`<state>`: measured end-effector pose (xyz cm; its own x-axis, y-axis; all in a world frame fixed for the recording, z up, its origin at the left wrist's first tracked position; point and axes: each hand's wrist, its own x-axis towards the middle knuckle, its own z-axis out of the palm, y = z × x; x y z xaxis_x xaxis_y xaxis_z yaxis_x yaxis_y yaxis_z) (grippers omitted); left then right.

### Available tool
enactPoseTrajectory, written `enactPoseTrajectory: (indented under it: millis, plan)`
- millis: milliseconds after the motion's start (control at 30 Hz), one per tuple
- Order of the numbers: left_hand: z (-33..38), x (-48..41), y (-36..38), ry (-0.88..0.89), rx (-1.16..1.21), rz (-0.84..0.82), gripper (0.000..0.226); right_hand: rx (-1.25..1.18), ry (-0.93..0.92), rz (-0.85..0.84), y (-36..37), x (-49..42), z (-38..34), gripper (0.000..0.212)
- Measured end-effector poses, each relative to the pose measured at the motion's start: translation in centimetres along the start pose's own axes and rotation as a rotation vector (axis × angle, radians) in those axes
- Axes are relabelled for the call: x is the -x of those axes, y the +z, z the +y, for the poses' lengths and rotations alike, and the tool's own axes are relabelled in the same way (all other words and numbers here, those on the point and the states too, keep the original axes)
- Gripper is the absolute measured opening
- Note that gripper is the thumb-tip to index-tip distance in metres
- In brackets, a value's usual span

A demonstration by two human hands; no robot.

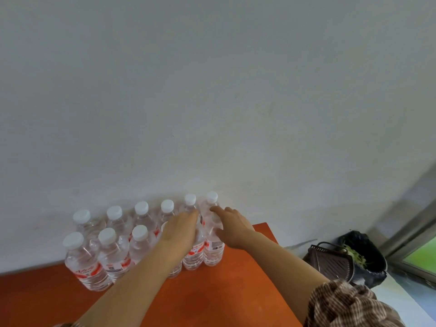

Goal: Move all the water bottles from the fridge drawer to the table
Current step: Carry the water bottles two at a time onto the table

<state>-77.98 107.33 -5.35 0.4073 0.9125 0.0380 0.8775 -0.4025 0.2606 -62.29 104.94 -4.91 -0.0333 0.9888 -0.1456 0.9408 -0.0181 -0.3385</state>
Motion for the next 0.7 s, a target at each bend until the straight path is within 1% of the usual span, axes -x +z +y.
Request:
enactPoseTrajectory:
  millis: [100, 233, 300, 400, 467, 533, 600, 700]
  plan:
    - [0.1, 0.6, -0.2, 0.011, 0.014, 0.017, 0.03, -0.062, 0.061, 0.008, 0.1, 0.9, 0.2, 0.062]
    - [1.3, 1.4, -1.1, 0.01, -0.075, 0.079, 0.032, -0.129, 0.11, 0.016, 0.0, 2.8, 0.5, 0.056]
    - [2.8, 1.8, -1.3, 0.019, -0.094, 0.113, 0.037, -0.121, 0.126, 0.035, -0.2, 4.3, 1.0, 0.054]
    - [5.9, 2.6, -0.2, 0.064, -0.016, 0.133, 0.044, -0.068, 0.175, 0.1, -0.2, 7.8, 2.6, 0.053]
    - [8.3, 3.7, 1.5, 0.098, 0.043, 0.092, 0.046, -0.001, 0.215, 0.127, 0.3, 10.8, 4.4, 0.05]
    - [11.0, 5.2, 3.6, 0.126, 0.09, 0.009, 0.047, 0.051, 0.27, 0.122, 0.7, 14.3, 6.5, 0.049]
    - [13.3, 6.5, 5.4, 0.143, 0.098, -0.062, 0.049, 0.073, 0.336, 0.121, 0.8, 17.4, 8.6, 0.049]
    - [18.2, 8.6, 7.3, 0.201, 0.087, -0.135, 0.047, 0.057, 0.458, 0.163, 0.3, 23.5, 12.1, 0.055]
